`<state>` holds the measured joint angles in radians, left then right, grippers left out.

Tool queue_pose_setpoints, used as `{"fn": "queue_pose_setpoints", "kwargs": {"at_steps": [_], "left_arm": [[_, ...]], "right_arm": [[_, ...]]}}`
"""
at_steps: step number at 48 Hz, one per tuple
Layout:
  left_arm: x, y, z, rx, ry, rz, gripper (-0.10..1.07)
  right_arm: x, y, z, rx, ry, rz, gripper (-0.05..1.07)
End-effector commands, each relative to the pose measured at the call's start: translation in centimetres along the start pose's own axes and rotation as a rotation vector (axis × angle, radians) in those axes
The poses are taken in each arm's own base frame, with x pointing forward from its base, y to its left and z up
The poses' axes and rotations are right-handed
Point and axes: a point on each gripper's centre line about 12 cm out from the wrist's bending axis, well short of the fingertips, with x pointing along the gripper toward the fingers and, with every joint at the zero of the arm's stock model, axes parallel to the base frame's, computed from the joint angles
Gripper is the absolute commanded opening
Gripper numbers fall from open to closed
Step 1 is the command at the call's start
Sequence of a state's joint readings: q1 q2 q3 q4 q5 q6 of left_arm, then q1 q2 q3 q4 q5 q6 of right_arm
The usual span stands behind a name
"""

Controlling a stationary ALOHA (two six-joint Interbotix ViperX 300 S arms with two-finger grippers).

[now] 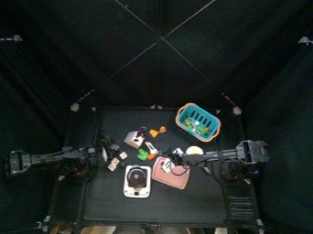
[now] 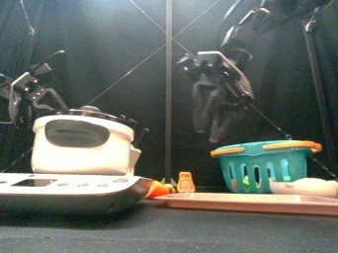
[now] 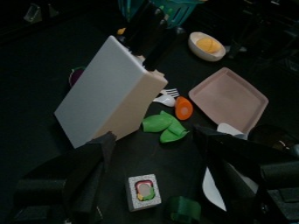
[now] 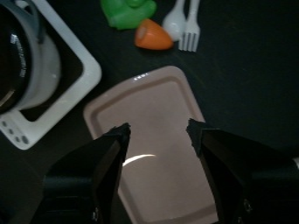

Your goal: Grab pan

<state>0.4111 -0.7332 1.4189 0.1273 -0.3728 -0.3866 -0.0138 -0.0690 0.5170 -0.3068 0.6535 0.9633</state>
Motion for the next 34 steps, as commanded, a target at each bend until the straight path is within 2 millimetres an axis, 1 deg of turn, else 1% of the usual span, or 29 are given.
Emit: {"fn": "queue_pose_setpoints", "kwargs": {"at_steps": [1,6,11,17,23,34], "left_arm": [[0.2,-0.1,0.6,0.001,-0.015,-0.002,1.04],[0.2,-0.1,0.6,0.001,-0.015,-0.002,1.04],[0.2,-0.1,0.6,0.001,-0.017,-0.002,1.04],[0.2,-0.1,0.7,0.001,-0.018,-0.002,1.04],[0.2,-0.1,0.7,0.001,-0.018,-0.002,1.04],[0.2,-0.1,0.7,0.0,-0.019,-0.002,1.04]], "right_arm": [[-1.3,-1.9,-0.8,0.06,-0.028,-0.013,0.89],[-1.5,-3.7,-2.2,0.099,-0.036,-0.053,0.89],[-1.8,-5.0,-3.1,0.12,-0.048,-0.078,0.89],[-1.4,-6.5,-4.4,0.148,-0.04,-0.115,0.89],[-0.7,-7.6,-5.6,0.154,-0.009,-0.149,0.89],[0.1,-9.1,-6.7,0.166,0.026,-0.193,0.87]]}}
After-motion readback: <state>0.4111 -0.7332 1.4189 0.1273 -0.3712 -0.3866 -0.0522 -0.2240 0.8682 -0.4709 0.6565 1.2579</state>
